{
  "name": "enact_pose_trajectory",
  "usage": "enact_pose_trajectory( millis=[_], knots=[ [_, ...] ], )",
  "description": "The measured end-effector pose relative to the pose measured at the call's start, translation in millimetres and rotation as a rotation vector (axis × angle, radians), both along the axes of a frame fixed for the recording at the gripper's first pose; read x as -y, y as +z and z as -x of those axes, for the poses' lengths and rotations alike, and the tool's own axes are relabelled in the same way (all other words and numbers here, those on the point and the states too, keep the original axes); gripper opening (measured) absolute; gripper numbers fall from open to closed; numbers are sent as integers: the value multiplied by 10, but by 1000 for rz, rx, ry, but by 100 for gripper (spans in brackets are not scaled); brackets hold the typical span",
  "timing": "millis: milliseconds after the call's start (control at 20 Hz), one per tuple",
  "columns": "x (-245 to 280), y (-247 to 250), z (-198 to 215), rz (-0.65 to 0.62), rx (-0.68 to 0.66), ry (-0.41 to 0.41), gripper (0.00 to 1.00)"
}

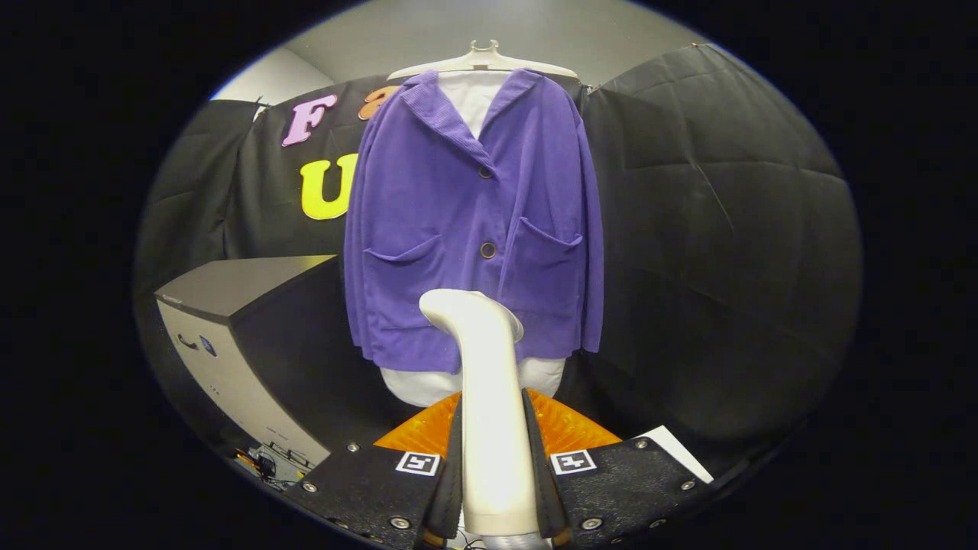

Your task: Iron the clothes twice with a garment steamer, once on the left side and once on the right side.

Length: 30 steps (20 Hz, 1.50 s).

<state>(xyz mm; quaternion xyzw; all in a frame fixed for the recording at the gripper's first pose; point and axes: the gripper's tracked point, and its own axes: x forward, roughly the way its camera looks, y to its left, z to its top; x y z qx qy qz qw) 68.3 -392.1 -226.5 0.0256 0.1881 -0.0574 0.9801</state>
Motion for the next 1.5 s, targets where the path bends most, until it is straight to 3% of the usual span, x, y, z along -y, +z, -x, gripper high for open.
enact_pose_trajectory(
  millis=[350,600,1500],
  knots=[
    [-648,289,288,-8,42,164,38],
    [-1218,724,316,1,113,210,38],
    [-2894,1694,-139,-27,298,102,38]
  ],
)
